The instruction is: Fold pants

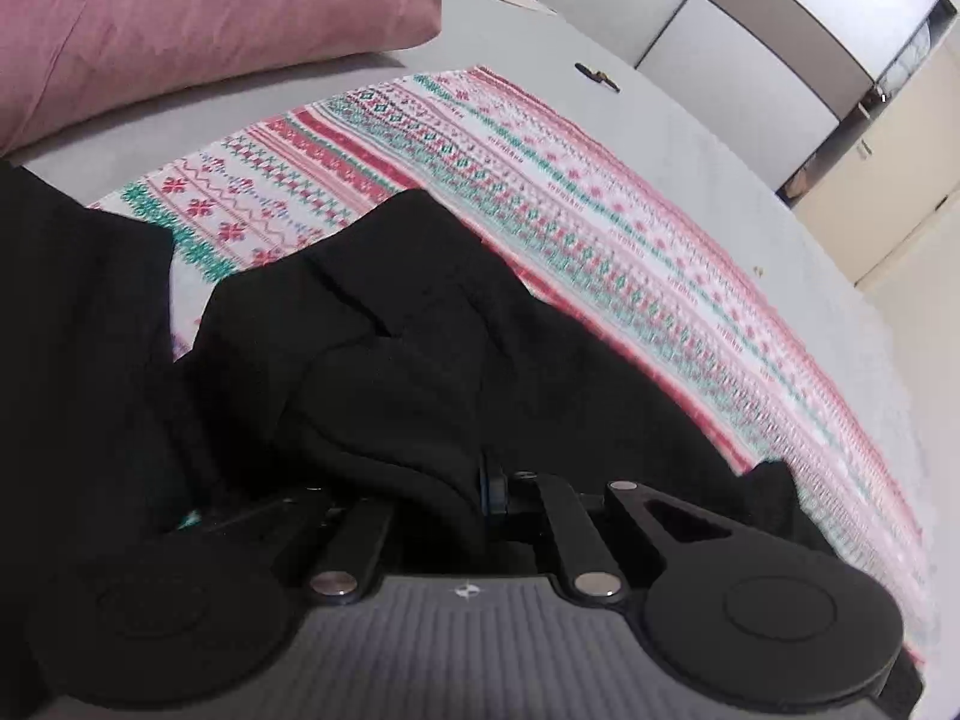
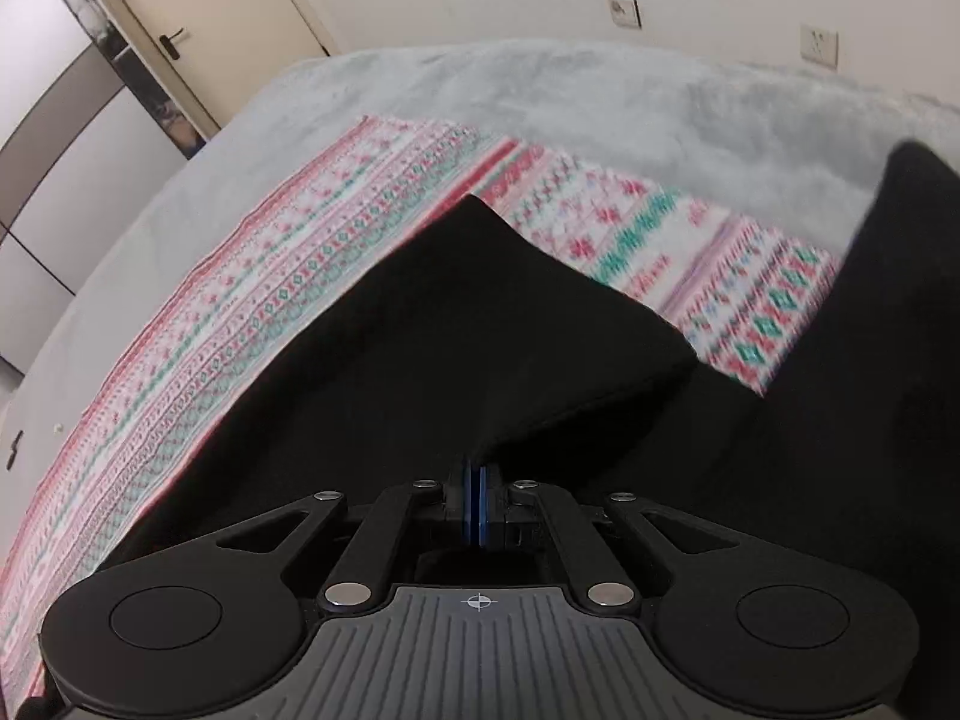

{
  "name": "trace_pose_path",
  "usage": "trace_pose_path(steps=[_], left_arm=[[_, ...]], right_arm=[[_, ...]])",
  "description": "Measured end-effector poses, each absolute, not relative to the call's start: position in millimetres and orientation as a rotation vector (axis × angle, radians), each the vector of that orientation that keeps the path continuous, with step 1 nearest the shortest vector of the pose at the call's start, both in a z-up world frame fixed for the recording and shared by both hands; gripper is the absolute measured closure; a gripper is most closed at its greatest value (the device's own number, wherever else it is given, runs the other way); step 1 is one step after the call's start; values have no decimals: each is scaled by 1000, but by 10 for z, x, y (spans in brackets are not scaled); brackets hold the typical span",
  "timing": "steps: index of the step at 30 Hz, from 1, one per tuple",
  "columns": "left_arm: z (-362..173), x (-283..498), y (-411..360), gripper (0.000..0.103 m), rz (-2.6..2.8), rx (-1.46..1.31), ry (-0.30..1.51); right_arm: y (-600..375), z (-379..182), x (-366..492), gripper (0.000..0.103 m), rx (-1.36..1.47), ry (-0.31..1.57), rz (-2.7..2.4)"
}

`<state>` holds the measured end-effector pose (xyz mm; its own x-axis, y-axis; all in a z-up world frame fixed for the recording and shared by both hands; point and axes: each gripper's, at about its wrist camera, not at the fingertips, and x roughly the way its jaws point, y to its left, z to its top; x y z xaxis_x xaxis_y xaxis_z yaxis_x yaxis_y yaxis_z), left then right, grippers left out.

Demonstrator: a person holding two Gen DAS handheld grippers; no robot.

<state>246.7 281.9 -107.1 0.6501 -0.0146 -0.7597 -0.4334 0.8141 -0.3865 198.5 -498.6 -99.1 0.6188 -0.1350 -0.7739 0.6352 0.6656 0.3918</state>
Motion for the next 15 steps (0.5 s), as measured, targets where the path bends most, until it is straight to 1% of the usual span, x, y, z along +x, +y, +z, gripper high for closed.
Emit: trace_pose_path(steps=[4, 7, 9, 10, 11, 12, 15], left_arm=[[-1133, 2388, 2841, 69, 248, -568, 860], [-1152, 2365, 2837, 68, 250, -525, 879], [-1143, 2339, 2772, 65, 246, -466, 888], [-1144, 2328, 2753, 58, 245, -441, 897], [-1148, 2318, 2749, 49, 253, -425, 908], [-1158, 2307, 2765, 45, 264, -417, 917], [-1155, 2258, 2881, 45, 273, -469, 911]], right_arm=[[-4933, -847, 1893, 103, 654, 763, -432], [-4982, -928, 1892, 103, 621, 817, -436], [-4998, -1010, 1911, 103, 595, 861, -427], [-4988, -1044, 1922, 103, 565, 879, -416], [-4990, -1094, 1934, 103, 541, 904, -403], [-4999, -1141, 1938, 103, 528, 925, -398], [-4951, -1122, 1907, 103, 468, 938, -372]])
